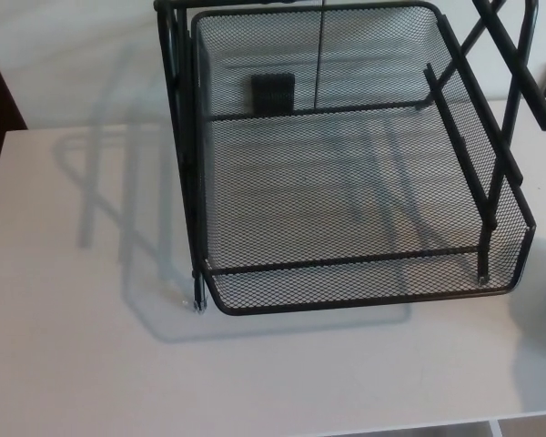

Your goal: The robot walks towards a desk on which a file tray is kept in the middle and a toilet paper roll is kept on its right. The robot uses its right hand to hook on finger in the gap of the roll and grabs it, lifts it and places it on the tray.

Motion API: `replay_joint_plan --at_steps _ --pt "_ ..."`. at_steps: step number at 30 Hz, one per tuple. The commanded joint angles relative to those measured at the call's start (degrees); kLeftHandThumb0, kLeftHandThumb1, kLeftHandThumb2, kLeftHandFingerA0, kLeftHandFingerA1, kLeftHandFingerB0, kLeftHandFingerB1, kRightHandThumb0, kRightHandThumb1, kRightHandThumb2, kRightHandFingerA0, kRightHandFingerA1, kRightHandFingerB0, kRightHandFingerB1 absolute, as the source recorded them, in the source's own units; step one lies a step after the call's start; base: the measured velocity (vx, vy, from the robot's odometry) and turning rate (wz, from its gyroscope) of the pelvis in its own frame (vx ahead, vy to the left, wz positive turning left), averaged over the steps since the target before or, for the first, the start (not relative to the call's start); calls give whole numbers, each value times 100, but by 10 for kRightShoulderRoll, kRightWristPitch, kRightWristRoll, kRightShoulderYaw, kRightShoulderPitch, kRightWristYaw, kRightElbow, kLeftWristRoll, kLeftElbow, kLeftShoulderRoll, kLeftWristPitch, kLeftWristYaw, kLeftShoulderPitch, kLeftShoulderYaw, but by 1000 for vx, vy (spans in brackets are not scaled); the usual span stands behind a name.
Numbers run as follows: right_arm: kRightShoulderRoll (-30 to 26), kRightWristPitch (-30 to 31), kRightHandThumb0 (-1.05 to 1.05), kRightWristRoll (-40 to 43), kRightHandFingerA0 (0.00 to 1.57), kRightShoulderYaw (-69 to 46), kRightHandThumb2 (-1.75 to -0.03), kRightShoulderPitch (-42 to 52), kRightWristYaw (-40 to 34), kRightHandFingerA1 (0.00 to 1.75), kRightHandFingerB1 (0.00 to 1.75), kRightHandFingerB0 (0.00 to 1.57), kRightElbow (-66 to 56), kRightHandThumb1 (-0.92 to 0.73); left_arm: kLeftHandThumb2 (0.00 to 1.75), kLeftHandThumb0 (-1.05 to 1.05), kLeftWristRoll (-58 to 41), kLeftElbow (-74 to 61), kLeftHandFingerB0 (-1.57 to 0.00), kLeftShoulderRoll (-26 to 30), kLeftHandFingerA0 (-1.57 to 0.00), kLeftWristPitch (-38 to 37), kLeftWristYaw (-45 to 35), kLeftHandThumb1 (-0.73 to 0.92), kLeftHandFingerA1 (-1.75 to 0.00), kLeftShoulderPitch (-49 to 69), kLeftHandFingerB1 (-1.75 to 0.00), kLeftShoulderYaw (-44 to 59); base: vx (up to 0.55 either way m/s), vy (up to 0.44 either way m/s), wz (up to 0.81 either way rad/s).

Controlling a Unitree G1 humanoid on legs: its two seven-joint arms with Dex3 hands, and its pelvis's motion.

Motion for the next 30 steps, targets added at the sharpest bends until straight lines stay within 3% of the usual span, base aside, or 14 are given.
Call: replay_joint_plan --at_steps 1,3,5,7,8,11,12,15,16,18,22,26,28,30 --pt "24 -6 -15 -112 91 55 -61 33 -146 143 50 82 52 -65 122 -83 1 1 0 11 0 -10 0 92 -14 -7 -10 3 0 0 0" --pt "19 5 -22 -139 89 68 -59 33 -159 152 53 91 46 -55 122 -82 2 11 0 12 0 -11 1 92 -15 -13 -11 3 0 0 0" --pt "22 -7 -32 -153 90 61 -60 47 -244 161 63 81 45 -67 91 -74 1 7 0 12 0 -21 -6 92 -5 -7 0 2 0 0 0" --pt "28 -17 -28 -145 93 56 -58 48 -277 157 64 86 55 -61 96 -76 1 -4 0 11 0 -16 -5 92 -6 -3 0 2 0 0 0" --pt "27 -48 -20 -134 86 50 -61 48 -317 154 76 90 71 -59 123 -81 1 -1 0 11 0 -16 -5 92 -15 -4 -12 2 0 0 0" --pt "35 -54 -26 -129 90 39 -62 51 -375 161 78 90 87 -63 122 -83 4 22 0 12 0 -23 -2 92 -15 -16 -10 1 0 0 0" --pt "33 -66 -19 -120 92 32 -66 53 -388 157 102 86 91 -66 122 -83 7 33 0 13 0 -27 1 92 -15 -23 -10 -1 0 0 0" --pt "28 -95 -16 -100 95 18 -62 59 -410 132 84 92 98 -64 123 -84 12 13 0 12 0 -11 9 92 -15 -14 -10 -5 0 0 0" --pt "21 -127 -13 -81 93 4 -70 63 -421 133 113 87 105 -66 123 -82 10 8 0 12 0 -10 5 92 -15 -10 -11 -5 0 0 0" --pt "24 -140 -13 -78 90 -7 -63 69 -462 163 126 84 112 -61 122 -83 4 8 0 9 0 -7 7 92 -14 -6 -10 3 0 0 0" --pt "23 -177 -11 -31 82 -49 -66 76 -466 175 155 70 113 -71 123 -82 8 23 0 13 0 -20 6 92 -15 -5 -11 1 0 0 0" --pt "20 -148 -22 14 90 -147 -62 91 -443 164 136 82 61 -68 123 -80 11 -6 0 13 0 -13 4 92 -17 18 -12 -1 0 0 0" --pt "16 -145 -25 20 114 -165 -87 96 -422 136 115 88 53 -52 122 -82 7 -12 0 9 0 -2 11 92 -15 22 -10 4 0 0 0" --pt "-2 -174 -14 47 83 -212 -60 93 -398 167 142 72 43 -71 122 -83 5 -6 0 10 0 -8 6 92 -15 24 -10 5 0 0 0"
